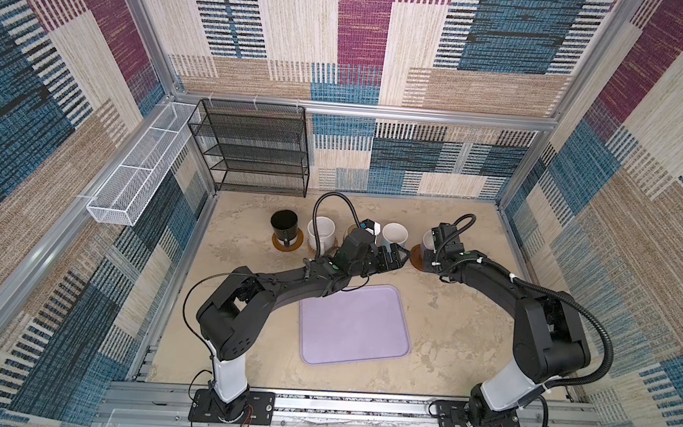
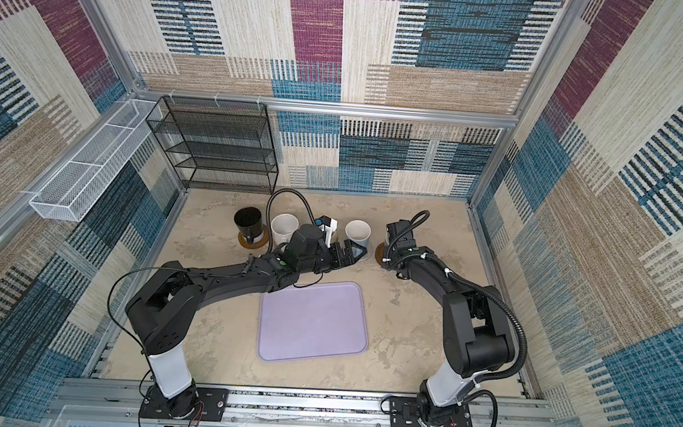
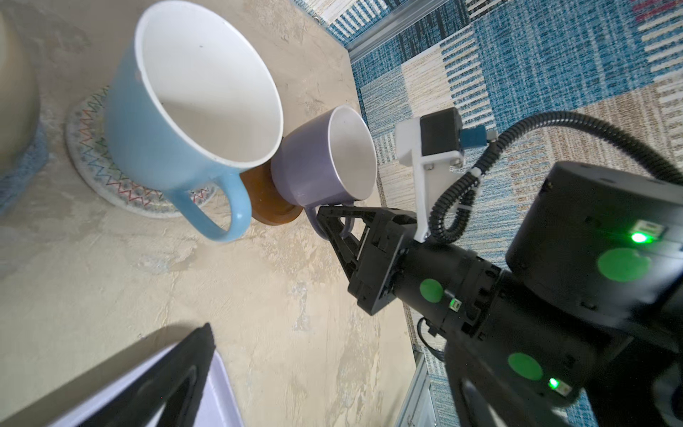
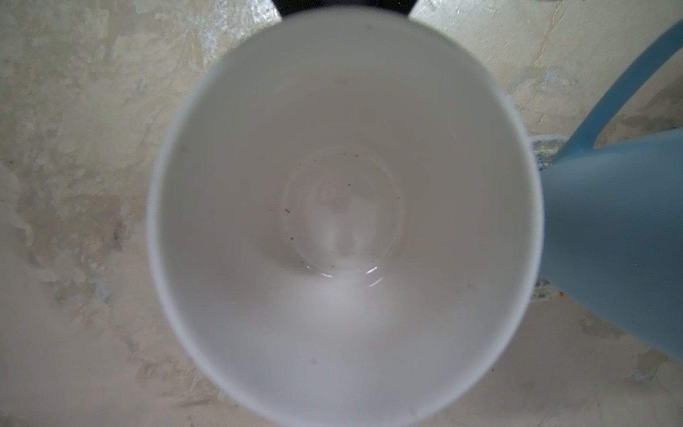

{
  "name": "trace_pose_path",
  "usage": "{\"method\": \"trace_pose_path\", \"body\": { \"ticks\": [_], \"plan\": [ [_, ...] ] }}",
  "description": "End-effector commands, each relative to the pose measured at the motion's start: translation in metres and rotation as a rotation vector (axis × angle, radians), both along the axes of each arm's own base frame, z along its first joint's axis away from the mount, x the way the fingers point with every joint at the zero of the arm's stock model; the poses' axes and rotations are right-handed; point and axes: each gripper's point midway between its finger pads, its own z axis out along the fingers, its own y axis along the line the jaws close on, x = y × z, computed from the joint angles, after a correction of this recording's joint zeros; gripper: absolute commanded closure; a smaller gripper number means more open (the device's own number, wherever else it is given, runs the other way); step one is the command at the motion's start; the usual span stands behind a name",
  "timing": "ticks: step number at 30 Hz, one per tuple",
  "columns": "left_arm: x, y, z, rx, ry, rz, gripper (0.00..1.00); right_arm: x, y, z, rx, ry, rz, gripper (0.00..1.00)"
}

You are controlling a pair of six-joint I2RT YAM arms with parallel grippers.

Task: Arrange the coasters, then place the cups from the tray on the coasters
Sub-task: 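Lower the lavender mug onto the brown wooden coaster with the right gripper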

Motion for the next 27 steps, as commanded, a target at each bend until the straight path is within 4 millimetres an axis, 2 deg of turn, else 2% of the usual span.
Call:
{"method": "trace_pose_path", "body": {
  "ticks": [1, 16, 27],
  "plan": [
    [0.001, -0.001, 0.003, -0.002, -0.011, -0.003, 0.00, 0.016, 0.005, 0.010, 0.012, -0.067, 0.007, 1.00],
    [-0.003, 0.007, 0.005, 0.001, -0.025, 0.013, 0.00, 0.016, 0.004, -0.010, -0.005, -0.019, 0.011, 1.00],
    [-0.004, 0.012, 0.005, 0.008, -0.032, 0.024, 0.00, 0.014, 0.006, -0.014, 0.004, -0.007, 0.018, 1.00]
  ]
}}
